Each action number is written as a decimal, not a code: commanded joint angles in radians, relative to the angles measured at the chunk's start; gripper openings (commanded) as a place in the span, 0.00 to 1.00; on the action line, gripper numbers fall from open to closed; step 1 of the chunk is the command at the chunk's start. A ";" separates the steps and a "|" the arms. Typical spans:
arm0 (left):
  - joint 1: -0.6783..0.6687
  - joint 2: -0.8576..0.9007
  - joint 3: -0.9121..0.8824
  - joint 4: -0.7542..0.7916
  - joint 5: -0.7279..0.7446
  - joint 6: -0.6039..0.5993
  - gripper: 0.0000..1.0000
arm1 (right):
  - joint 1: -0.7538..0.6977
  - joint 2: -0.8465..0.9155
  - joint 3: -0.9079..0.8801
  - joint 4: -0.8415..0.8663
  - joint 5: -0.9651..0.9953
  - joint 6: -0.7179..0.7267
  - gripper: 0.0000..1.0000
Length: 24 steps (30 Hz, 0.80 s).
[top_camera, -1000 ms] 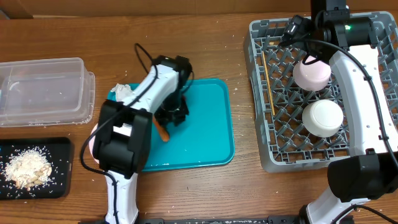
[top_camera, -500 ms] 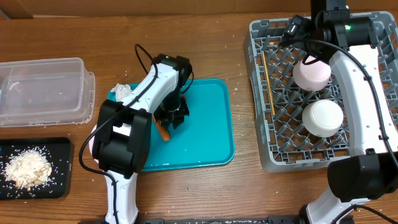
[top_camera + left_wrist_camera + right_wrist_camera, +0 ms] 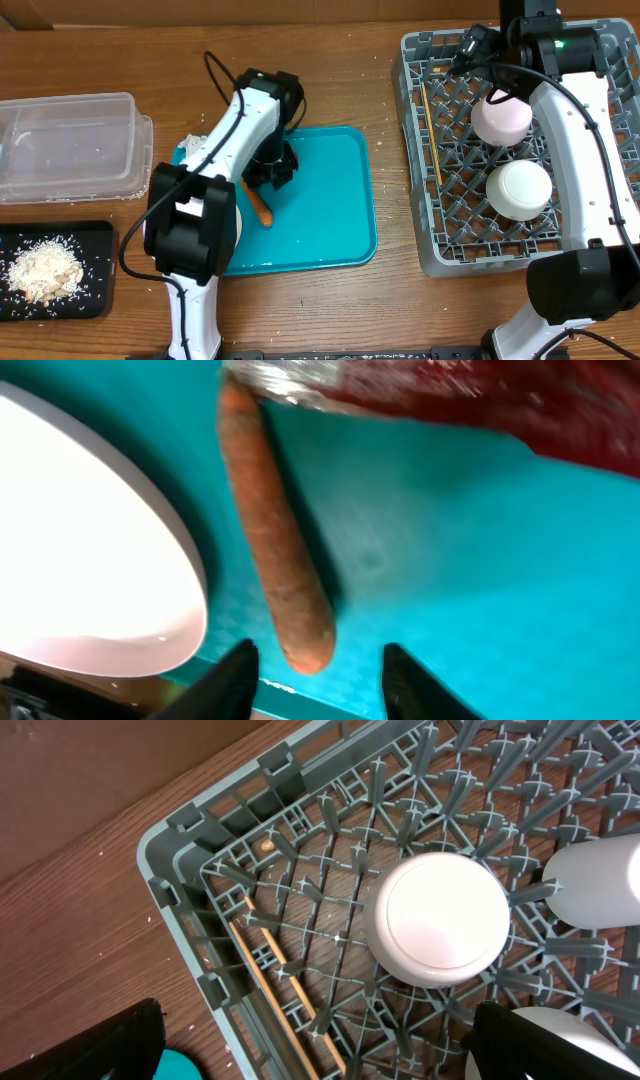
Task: Sort waste into correct bins and load items into the dishwasher
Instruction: 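Close the left gripper on the carrot and lift it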
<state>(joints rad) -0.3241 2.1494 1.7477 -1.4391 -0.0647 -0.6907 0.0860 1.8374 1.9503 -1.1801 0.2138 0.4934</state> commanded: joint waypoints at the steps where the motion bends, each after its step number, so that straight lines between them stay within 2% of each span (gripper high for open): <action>1: 0.024 -0.006 0.007 0.023 0.014 -0.028 0.45 | 0.003 -0.006 0.008 0.004 0.009 0.002 1.00; 8: 0.016 -0.006 -0.077 0.109 0.047 -0.051 0.46 | 0.003 -0.006 0.008 0.004 0.009 0.002 1.00; 9: 0.020 -0.006 -0.089 0.116 0.047 -0.052 0.49 | 0.003 -0.006 0.008 0.004 0.009 0.002 1.00; 24: 0.049 -0.006 -0.199 0.205 0.051 -0.058 0.49 | 0.003 -0.006 0.008 0.004 0.009 0.002 1.00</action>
<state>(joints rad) -0.2768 2.1494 1.5810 -1.2537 -0.0235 -0.7307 0.0860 1.8374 1.9503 -1.1797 0.2138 0.4931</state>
